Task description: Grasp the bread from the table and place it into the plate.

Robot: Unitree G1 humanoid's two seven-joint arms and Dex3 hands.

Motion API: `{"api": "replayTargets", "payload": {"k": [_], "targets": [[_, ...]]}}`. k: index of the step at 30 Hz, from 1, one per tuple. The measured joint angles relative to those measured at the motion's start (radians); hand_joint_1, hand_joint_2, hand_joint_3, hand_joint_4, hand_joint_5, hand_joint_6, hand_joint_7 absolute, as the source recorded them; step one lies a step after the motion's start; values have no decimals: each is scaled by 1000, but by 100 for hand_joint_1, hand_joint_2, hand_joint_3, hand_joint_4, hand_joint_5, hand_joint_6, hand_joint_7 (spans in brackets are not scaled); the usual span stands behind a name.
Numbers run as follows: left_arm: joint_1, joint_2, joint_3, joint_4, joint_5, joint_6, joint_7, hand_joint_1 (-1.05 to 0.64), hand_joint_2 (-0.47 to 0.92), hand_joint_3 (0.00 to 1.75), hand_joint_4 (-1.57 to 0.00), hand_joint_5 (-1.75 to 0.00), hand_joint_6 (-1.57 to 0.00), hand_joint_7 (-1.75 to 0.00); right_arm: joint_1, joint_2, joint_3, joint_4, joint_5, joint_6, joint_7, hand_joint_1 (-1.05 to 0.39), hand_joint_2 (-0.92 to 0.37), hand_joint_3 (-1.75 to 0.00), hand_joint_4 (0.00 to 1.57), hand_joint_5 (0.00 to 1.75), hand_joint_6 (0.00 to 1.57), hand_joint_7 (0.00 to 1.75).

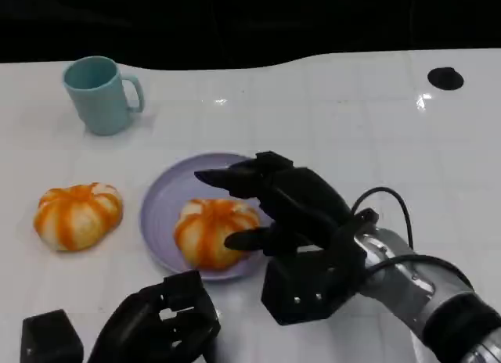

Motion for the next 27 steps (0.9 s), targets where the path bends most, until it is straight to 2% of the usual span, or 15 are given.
{"api": "replayTargets", "payload": {"k": [9,12,15,18,20,22,26,27], "targets": [[-3,-1,0,3,-1,0,0,-59,68,65,-78,-175,-74,-145,117,-71,-55,-168,39,-34,4,-50,-92,-11,18,66,46,6],[-5,-1,1,5,-1,0,0,-59,68,65,-79,-175,-74,-145,156,-93,-78,-201,42,-59,-20,-41,-91,-7,27,68,54,9],[-6,-1,1,12,-1,0,0,-60,67,65,-79,-175,-75,-145,197,-107,-111,-241,42,-90,-61,-25,-90,-6,39,71,69,16],[-7,-1,1,12,-1,0,0,-60,67,65,-79,-175,-75,-145,238,-128,-145,-279,35,-120,-125,-19,-89,-8,49,79,80,24],[-7,-1,1,12,-1,0,0,-60,67,66,-79,-175,-75,-144,258,-147,-161,-294,32,-130,-150,-17,-84,-19,54,88,81,37],[-7,-1,1,12,-1,1,0,-60,67,66,-79,-175,-75,-144,279,-163,-179,-311,30,-139,-163,-18,-73,-41,61,95,81,53],[-8,-2,0,13,-1,0,0,-59,67,65,-79,-175,-75,-143,309,-199,-201,-330,13,-167,-207,-11,-55,-70,72,106,85,68],[-8,-2,0,13,-1,0,0,-58,67,65,-79,-175,-75,-143,316,-207,-208,-330,5,-177,-221,-10,-53,-73,74,117,86,72]]}}
